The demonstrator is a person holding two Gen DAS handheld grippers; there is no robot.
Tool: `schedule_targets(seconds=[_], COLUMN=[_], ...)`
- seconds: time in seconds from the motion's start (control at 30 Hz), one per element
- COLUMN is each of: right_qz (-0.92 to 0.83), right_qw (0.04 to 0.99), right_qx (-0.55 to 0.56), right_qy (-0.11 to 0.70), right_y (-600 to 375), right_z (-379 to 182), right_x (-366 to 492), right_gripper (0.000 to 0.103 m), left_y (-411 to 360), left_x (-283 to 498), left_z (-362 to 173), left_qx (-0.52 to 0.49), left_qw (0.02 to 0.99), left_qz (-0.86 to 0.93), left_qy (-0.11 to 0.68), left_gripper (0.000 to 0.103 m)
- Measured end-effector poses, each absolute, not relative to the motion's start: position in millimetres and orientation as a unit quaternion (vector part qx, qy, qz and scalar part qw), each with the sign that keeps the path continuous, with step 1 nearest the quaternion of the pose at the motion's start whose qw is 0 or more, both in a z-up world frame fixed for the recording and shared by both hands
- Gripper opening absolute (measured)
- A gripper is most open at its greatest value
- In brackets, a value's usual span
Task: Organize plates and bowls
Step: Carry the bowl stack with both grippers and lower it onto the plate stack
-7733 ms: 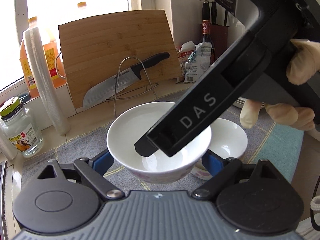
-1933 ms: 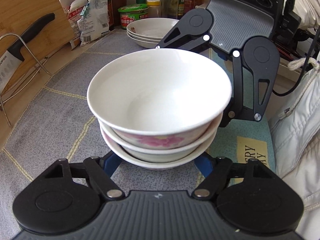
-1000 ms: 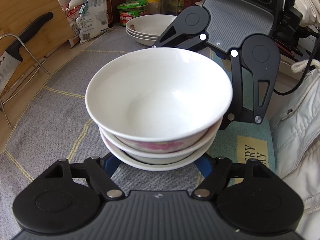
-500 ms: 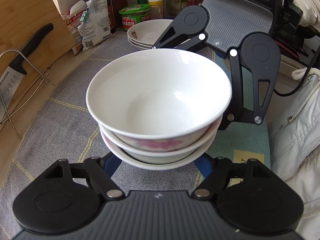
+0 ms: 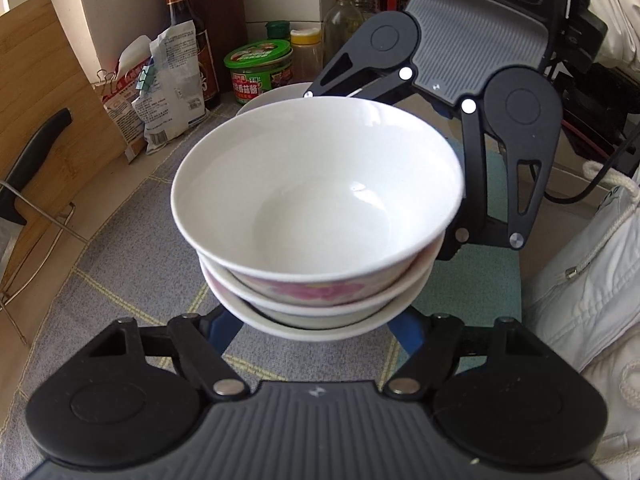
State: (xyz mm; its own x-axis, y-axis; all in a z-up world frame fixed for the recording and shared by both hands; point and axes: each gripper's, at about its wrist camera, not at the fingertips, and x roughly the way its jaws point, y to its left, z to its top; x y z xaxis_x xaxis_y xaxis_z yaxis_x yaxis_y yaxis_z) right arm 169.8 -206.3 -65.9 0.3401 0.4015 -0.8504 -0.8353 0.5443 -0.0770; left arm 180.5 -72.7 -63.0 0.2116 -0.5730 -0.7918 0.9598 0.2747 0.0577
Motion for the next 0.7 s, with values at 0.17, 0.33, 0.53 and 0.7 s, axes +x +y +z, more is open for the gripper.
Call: schedule_targets(seconds=[0.17, 0.33, 0.53, 0.7], right_qz=[0.386, 0.371, 0.346, 0.33], right_qw=[0.781, 0.787, 0.799, 0.804], right_qx=[-0.269, -0.273, -0.273, -0.285], right_qy=[0.411, 0.411, 0.408, 0.406], right_y=[-238.8, -268.0, -299.8, -321.5], right_z=[-58.3, -52.2, -48.8, -48.2], right_x=[166.6, 163.0, 168.2, 171.9], right_gripper=[0.08, 0.08, 0.08, 0.08], left_y=[-106.6, -136.6, -169.7, -192.1], left_x=[182.8, 186.1, 195.9, 205.0], left_z=[-60.7, -60.1, -60.6, -64.1], left_qx=[0.287, 0.293, 0.305, 0.311], left_qw=[0.723, 0.717, 0.711, 0.709], left_qz=[-0.536, -0.548, -0.558, -0.562], left_qy=[0.327, 0.316, 0.299, 0.292], left_gripper=[0.078, 0.078, 0.078, 0.078])
